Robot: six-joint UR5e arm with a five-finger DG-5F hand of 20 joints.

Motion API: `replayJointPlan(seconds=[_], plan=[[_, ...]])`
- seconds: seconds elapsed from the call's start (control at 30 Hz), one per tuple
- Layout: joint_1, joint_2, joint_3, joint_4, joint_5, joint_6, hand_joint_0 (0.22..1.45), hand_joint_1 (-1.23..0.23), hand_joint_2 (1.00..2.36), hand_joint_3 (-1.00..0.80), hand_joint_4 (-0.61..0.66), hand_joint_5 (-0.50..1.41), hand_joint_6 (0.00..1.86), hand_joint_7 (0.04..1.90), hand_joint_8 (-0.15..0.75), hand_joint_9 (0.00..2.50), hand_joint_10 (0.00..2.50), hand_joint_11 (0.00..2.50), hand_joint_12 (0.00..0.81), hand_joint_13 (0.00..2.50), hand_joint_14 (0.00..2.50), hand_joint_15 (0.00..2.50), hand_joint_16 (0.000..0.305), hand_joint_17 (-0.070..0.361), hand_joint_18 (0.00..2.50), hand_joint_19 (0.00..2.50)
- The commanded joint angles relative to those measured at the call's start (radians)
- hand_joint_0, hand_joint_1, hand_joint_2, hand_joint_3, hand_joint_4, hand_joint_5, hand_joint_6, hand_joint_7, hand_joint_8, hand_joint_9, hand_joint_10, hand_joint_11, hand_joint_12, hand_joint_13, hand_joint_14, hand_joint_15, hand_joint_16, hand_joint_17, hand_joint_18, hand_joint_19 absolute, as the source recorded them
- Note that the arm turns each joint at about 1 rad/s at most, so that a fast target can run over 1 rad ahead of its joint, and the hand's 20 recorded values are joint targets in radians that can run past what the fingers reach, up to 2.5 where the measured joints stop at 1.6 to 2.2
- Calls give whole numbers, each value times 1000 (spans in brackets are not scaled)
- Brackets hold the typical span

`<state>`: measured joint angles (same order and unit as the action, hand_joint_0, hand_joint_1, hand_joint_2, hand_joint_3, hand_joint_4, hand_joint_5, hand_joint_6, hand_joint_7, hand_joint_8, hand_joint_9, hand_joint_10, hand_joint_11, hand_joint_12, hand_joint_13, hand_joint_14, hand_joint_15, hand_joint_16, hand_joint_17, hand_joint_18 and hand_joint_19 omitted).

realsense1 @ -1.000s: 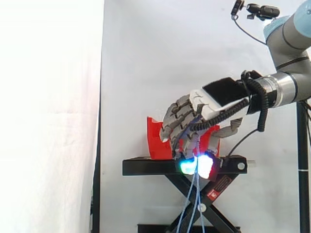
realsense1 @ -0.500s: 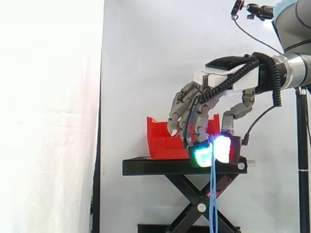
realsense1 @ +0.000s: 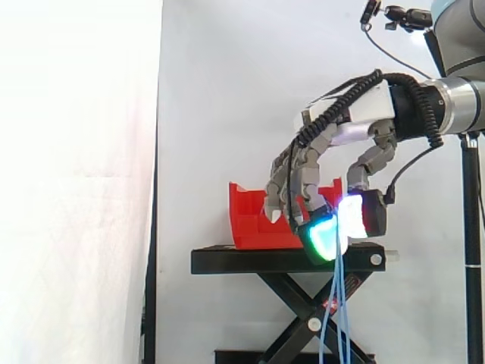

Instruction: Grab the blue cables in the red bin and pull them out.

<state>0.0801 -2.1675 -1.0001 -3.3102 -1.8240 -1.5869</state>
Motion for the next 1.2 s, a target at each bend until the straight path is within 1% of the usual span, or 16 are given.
replayJointPlan(seconds=[0.0,0.03,0.07,0.17,0.2,0.23,0.3,0.43,0.5,0.53,0.63,0.67,0.7,0.73,0.93,1.17], plan=[[6,0,0,11,38,591,952,-739,1000,-1000,144,929,707,529,296,970,19,742,345,704,23,667,42,94,568,748],[7,0,0,14,45,615,951,-740,1000,-1000,150,931,703,525,295,969,20,736,344,705,23,668,42,94,568,748],[9,0,0,20,60,672,951,-739,1000,-1000,150,932,702,526,296,969,20,737,343,707,23,666,42,94,568,748],[10,0,0,31,88,752,950,-741,1000,-1000,152,933,694,530,296,971,20,731,344,709,23,661,42,94,568,747],[13,0,0,44,114,825,950,-741,1000,-1000,152,934,692,531,296,971,18,733,345,709,22,661,42,94,569,748],[15,0,0,49,123,848,950,-741,1000,-1000,145,934,691,533,299,970,18,740,345,709,23,668,42,94,567,755],[18,0,0,75,164,942,949,-741,1000,-1000,147,935,685,537,296,967,20,725,343,713,21,667,42,94,569,748],[21,-2,0,121,232,1068,948,-742,1000,-1000,151,936,673,543,295,968,20,729,343,710,23,665,42,93,570,756],[21,-2,0,167,273,1128,947,-742,1000,-1000,147,937,668,547,298,967,21,735,344,711,23,662,42,94,570,755],[21,-2,0,167,273,1128,947,-742,1000,-1000,146,937,664,548,297,967,21,737,344,712,22,659,42,94,570,756],[21,-2,0,233,296,1160,945,-743,1000,-1000,148,938,644,557,297,968,20,735,344,712,22,660,42,93,570,756],[23,-2,0,267,295,1167,944,-744,1000,-1000,151,938,640,558,296,969,21,737,344,712,21,662,42,94,570,756],[21,-2,0,350,298,1167,944,-744,1000,-1000,152,938,632,563,296,969,20,738,344,712,21,661,42,94,570,759],[21,-2,0,402,298,1166,943,-744,1000,-1000,144,938,627,565,296,970,20,730,344,711,24,660,42,94,570,757],[18,-2,-5,580,295,1154,935,-742,1000,-1000,147,939,616,570,296,971,18,742,344,712,21,665,42,93,569,756],[13,-2,-40,663,293,1163,931,-742,1000,-1000,149,940,600,576,296,970,21,735,343,711,23,665,42,93,567,758]])
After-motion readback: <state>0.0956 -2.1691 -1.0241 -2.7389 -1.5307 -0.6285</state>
